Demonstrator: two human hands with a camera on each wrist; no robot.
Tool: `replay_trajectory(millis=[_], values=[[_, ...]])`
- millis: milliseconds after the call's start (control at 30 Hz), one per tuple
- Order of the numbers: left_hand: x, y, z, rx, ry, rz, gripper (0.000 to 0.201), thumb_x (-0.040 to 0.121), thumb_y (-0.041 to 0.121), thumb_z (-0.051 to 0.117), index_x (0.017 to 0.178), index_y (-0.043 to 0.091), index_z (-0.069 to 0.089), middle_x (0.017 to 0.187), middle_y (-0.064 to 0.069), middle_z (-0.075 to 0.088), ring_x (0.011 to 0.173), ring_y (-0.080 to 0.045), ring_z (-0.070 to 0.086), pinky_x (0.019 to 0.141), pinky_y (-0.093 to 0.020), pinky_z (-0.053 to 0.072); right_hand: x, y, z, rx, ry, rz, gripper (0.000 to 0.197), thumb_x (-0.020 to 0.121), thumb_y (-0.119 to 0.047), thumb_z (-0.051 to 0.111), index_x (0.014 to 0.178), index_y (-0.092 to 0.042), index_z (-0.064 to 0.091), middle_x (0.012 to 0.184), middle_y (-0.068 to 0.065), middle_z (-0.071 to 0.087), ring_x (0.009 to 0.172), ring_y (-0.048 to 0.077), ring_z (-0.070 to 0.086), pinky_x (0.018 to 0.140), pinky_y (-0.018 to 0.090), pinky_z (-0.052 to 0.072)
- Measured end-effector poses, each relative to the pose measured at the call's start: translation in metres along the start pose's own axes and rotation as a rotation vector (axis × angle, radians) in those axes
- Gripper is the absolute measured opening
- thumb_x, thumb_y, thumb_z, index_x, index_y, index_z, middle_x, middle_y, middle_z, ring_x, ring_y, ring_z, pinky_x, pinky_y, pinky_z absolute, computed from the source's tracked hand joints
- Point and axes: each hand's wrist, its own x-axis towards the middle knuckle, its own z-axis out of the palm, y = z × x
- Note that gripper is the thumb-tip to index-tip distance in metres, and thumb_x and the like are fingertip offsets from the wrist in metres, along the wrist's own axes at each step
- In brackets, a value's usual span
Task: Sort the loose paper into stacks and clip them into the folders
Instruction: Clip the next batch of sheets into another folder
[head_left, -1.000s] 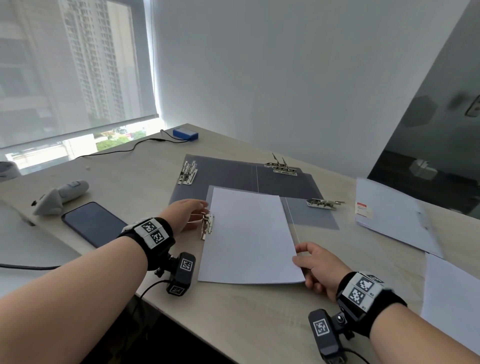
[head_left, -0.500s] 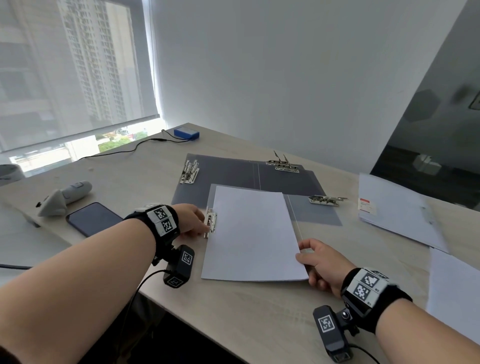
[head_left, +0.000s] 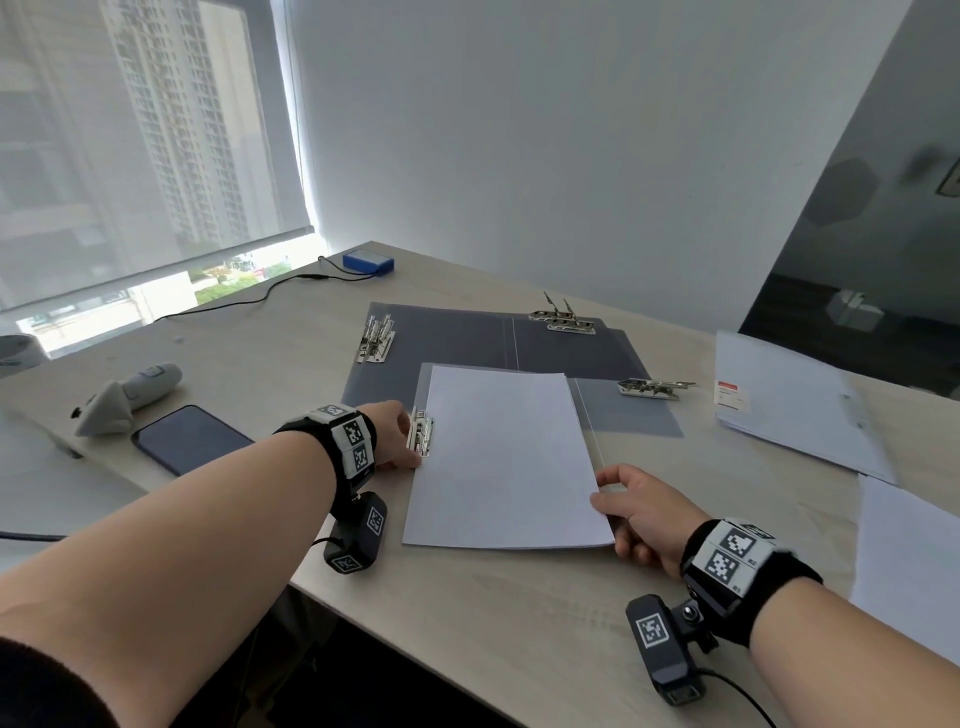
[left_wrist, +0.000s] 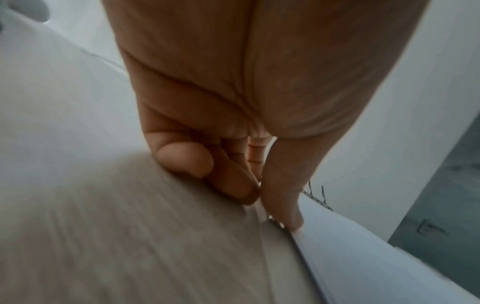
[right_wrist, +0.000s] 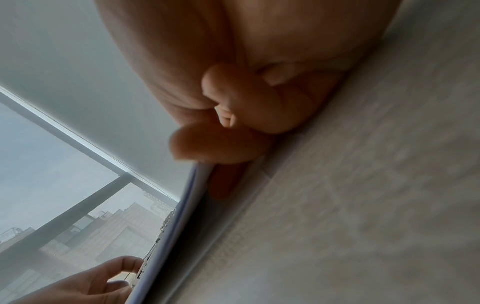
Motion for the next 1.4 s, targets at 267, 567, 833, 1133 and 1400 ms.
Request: replay_trajectory(millis=[267, 567, 833, 1133, 1400], values=[[-0.006, 0.004, -0.001, -0.048, -0.014, -0.105, 0.049, 0.082, 0.023, 0.071, 0.126, 0.013, 0.052, 0.093, -0.006, 0.068, 0.093, -0.025, 0.067, 0.077, -0.029, 0.052, -0.014, -0.002, 0.006, 0.205, 0.004, -0.018, 0.020, 0.094, -0.018, 0.060, 0.113, -0.012, 0.058, 0.088, 0.012, 0.068, 0.045, 0.017, 0.056, 0.035, 0.019, 0.034], [-0.040, 0.088, 0.005, -0.170, 0.163, 0.116, 0.037, 0.086, 0.031, 0.065, 0.121, 0.022, 0.056, 0.107, -0.004, 0.066, 0.081, -0.019, 0.061, 0.069, -0.026, 0.047, -0.068, 0.018, -0.036, 0.341, 0.159, -0.084, 0.015, 0.096, -0.022, 0.056, 0.103, -0.015, 0.067, 0.090, 0.007, 0.073, 0.056, 0.019, 0.059, 0.047, 0.025, 0.039], [-0.110, 0.253, 0.100, -0.322, -0.195, 0.561, 0.021, 0.089, 0.030, 0.061, 0.106, 0.024, 0.072, 0.093, 0.007, 0.070, 0.083, -0.011, 0.064, 0.071, -0.024, 0.053, -0.143, 0.067, -0.129, 0.386, 0.430, -0.104, 0.017, 0.095, -0.019, 0.054, 0.098, -0.016, 0.070, 0.086, 0.005, 0.075, 0.065, 0.019, 0.060, 0.053, 0.028, 0.040], [-0.141, 0.367, 0.177, -0.092, -0.374, 0.644, 0.060, 0.091, 0.041, 0.059, 0.146, 0.026, 0.040, 0.143, 0.001, 0.051, 0.110, -0.018, 0.059, 0.095, -0.025, 0.044, -0.228, 0.152, -0.253, 0.459, 0.948, 0.112, 0.015, 0.093, -0.020, 0.057, 0.103, -0.015, 0.068, 0.104, 0.003, 0.068, 0.085, 0.015, 0.058, 0.074, 0.032, 0.047], [-0.156, 0.397, 0.211, 0.225, -0.387, 0.724, 0.073, 0.091, 0.050, 0.055, 0.152, 0.023, 0.026, 0.158, 0.001, 0.031, 0.144, -0.020, 0.032, 0.114, -0.029, 0.028, -0.253, 0.185, -0.278, 0.858, 0.813, 0.246, 0.015, 0.097, -0.020, 0.050, 0.110, -0.014, 0.055, 0.110, 0.008, 0.062, 0.088, 0.024, 0.063, 0.080, 0.040, 0.052]])
